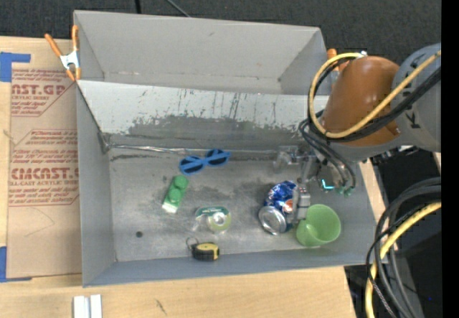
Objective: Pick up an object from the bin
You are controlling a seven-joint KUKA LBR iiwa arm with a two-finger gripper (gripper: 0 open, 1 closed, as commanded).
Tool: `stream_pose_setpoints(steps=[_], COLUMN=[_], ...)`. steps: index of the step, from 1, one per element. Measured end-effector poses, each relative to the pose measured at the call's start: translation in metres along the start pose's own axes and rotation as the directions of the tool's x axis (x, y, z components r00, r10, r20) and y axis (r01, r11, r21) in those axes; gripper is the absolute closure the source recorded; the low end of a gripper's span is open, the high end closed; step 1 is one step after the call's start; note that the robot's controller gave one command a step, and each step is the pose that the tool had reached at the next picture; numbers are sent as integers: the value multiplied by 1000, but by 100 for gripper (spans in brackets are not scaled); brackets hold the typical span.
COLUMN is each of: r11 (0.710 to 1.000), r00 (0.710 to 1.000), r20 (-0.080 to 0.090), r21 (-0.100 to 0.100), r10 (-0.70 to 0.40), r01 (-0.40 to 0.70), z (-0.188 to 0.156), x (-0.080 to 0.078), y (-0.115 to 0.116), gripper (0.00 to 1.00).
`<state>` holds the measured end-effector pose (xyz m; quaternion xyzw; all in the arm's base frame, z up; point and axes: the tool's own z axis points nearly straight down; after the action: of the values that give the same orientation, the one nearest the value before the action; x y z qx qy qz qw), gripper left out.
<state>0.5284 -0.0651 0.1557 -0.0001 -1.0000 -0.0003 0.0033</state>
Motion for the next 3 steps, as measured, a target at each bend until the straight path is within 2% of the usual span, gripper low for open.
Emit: stream_pose_setpoints(steps=[1,2,3], r11=[982,1000,997], r00=[982,1000,997], r20=[1,12,7], r21=[-5,1,0], r10=[-186,-16,-82], r01=[186,16,82], z=[89,55,56], x=[3,-21,-21], y=[-40,-50,-27], gripper=[0,0,0])
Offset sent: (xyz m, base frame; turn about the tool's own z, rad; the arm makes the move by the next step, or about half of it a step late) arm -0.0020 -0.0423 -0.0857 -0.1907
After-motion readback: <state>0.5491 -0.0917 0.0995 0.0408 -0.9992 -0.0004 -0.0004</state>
